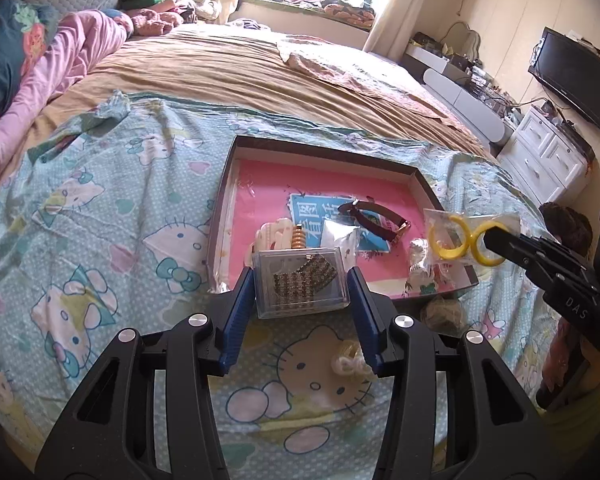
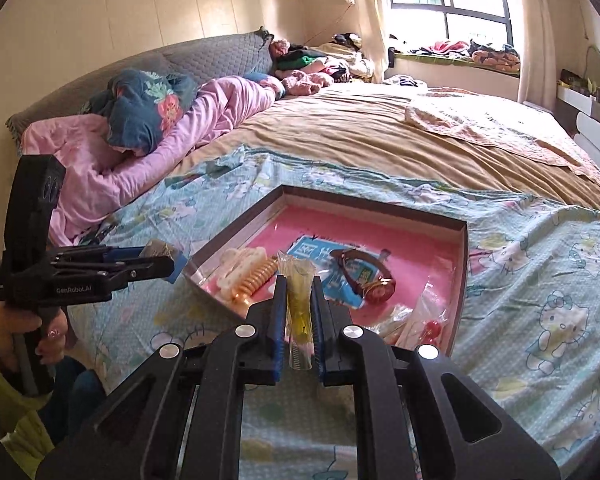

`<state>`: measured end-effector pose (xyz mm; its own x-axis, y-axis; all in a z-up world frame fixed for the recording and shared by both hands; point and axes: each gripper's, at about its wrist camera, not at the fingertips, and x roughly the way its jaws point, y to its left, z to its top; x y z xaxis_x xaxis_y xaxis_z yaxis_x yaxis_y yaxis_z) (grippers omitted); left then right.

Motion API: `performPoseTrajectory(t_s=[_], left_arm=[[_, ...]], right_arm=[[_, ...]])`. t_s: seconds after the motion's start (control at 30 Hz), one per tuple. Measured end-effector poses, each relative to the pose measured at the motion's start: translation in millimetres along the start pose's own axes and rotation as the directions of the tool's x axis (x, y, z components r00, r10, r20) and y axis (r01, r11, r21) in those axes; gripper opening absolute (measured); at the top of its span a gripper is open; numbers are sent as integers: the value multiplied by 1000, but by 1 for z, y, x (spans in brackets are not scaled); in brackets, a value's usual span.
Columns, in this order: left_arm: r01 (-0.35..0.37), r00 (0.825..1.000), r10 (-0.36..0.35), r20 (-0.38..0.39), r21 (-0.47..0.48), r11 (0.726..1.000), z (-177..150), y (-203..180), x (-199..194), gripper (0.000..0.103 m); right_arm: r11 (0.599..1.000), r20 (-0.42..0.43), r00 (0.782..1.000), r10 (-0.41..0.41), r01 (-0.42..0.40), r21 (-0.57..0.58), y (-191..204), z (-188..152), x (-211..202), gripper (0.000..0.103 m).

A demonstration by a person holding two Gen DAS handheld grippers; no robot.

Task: Organize jewelry
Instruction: 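Carry the earring box into the tray with the left gripper while the right gripper carries the bangle bag there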

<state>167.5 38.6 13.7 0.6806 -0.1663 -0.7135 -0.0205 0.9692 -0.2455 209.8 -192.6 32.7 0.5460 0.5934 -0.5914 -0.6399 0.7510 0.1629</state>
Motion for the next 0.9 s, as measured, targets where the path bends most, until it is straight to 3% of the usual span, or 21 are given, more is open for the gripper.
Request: performPoseTrajectory(t_s=[0.43, 0.9], left_arm=[[24, 1000, -23, -11, 41, 999, 18, -17, 27, 39], [35, 996, -28, -88, 79, 996, 17, -32, 71, 39]], right_arm=[[989, 35, 994, -106, 101, 103, -42, 11, 4, 11], [950, -12, 963, -271, 269, 157, -78, 5, 35, 11]])
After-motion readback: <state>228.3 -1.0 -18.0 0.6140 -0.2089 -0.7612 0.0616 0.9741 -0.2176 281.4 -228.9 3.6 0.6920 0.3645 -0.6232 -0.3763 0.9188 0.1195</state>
